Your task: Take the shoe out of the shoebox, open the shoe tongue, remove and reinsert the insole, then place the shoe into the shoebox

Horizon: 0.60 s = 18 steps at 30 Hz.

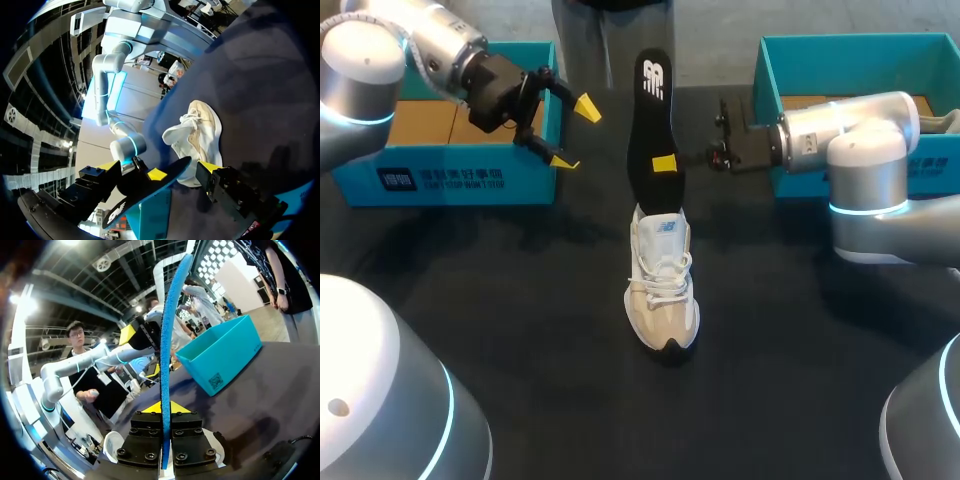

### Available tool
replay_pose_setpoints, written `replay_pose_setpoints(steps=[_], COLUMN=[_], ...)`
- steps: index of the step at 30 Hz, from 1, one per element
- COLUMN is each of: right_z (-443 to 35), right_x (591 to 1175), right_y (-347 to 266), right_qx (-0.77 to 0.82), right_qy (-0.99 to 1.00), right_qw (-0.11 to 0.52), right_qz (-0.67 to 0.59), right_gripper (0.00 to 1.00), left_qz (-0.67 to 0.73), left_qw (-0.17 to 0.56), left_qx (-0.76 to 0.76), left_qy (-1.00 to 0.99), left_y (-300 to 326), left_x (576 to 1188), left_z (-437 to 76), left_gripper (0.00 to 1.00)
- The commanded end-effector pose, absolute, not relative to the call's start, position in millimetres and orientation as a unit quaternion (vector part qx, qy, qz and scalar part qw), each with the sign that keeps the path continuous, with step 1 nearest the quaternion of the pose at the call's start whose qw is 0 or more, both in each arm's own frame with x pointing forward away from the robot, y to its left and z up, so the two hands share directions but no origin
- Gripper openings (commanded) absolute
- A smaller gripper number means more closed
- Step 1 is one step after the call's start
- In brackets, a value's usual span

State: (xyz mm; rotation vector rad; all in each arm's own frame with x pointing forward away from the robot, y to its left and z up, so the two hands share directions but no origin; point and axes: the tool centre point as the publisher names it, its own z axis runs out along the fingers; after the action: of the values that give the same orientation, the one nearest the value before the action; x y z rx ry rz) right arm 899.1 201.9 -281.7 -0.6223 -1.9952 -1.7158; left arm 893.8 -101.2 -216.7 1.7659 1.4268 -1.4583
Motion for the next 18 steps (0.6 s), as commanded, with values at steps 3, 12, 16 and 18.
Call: replay_pose_setpoints(steps=[3, 12, 16, 18], right_z=[-281.8, -284.4, -286.7, -288.5], right_x=[898.3, 899.5, 899.1, 899.2], right_y=[203.1, 199.5, 196.6, 195.4], right_qx=[-0.226, -0.221, -0.217, -0.214], right_qy=[-0.720, -0.729, -0.735, -0.736], right_qw=[0.216, 0.197, 0.187, 0.184], right_qz=[-0.620, -0.617, -0.615, -0.615], right_gripper=[0.00, 0.00, 0.00, 0.00], left_qz=[-0.527, -0.528, -0.528, -0.528], left_qw=[0.219, 0.220, 0.219, 0.219], left_qx=[0.639, 0.638, 0.637, 0.637], left_qy=[0.515, 0.516, 0.516, 0.517], left_y=[-100.2, -103.0, -104.1, -104.6], left_x=[895.6, 893.7, 893.4, 893.4], left_z=[-218.7, -221.9, -223.1, -223.9], left_gripper=[1.00, 1.00, 1.00, 1.00])
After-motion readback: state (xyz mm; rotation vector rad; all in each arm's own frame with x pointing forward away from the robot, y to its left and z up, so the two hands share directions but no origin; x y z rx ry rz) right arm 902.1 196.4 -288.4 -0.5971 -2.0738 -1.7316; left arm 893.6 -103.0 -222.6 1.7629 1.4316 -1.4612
